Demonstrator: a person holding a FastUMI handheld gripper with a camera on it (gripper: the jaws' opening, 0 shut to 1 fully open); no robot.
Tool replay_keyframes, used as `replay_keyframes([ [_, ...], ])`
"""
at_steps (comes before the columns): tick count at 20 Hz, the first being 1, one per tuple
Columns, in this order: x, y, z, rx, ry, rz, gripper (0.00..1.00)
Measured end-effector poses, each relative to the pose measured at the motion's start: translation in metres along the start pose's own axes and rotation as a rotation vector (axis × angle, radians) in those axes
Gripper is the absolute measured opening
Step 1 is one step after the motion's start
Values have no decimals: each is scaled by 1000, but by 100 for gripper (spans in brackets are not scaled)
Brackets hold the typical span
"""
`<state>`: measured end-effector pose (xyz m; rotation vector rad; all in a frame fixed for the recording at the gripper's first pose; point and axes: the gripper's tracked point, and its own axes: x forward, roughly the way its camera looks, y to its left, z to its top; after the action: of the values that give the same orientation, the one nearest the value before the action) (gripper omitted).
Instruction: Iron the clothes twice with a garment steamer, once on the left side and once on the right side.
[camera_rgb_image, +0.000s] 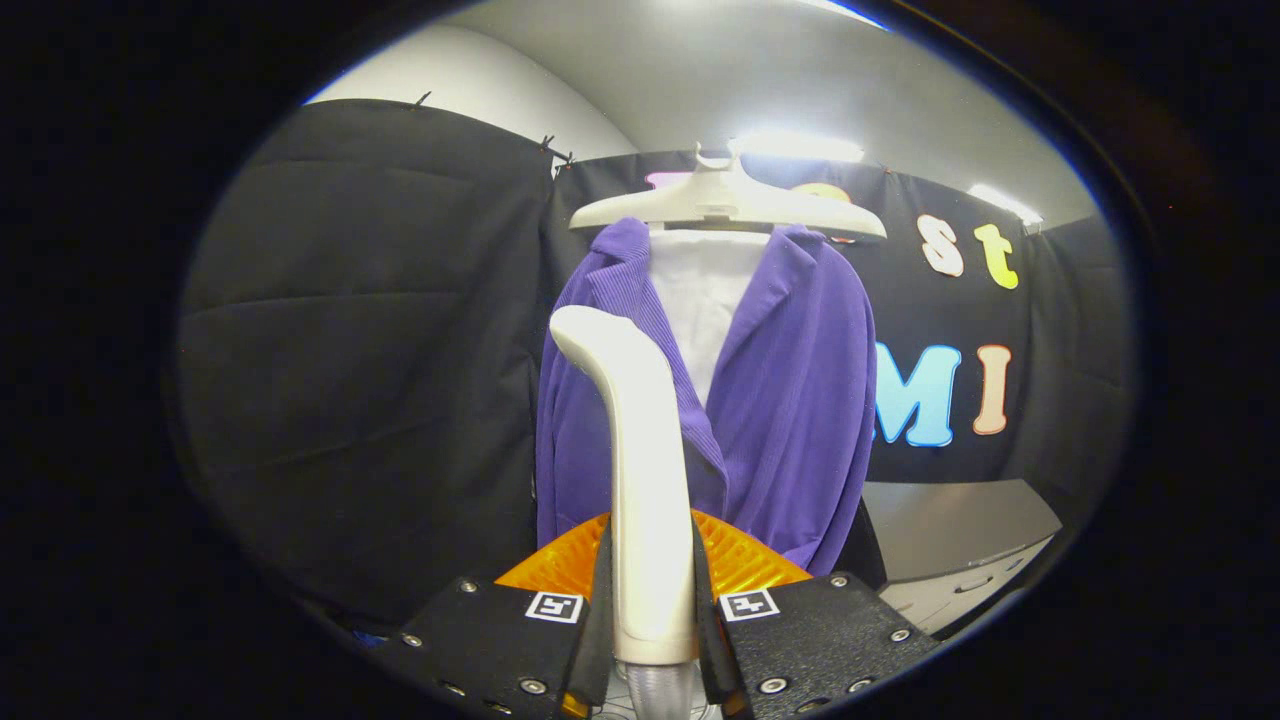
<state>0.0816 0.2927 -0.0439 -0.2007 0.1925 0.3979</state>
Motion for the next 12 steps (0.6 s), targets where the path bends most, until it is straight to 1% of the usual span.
replay_keyframes([
  [4, 17, 8, 22, -51, -94, -57, 35],
  [5, 24, 8, 21, -65, -98, -69, 35],
  [8, 40, 11, 3, -72, -61, -88, 35],
  [12, 38, 16, -11, -100, -46, -100, 35],
])
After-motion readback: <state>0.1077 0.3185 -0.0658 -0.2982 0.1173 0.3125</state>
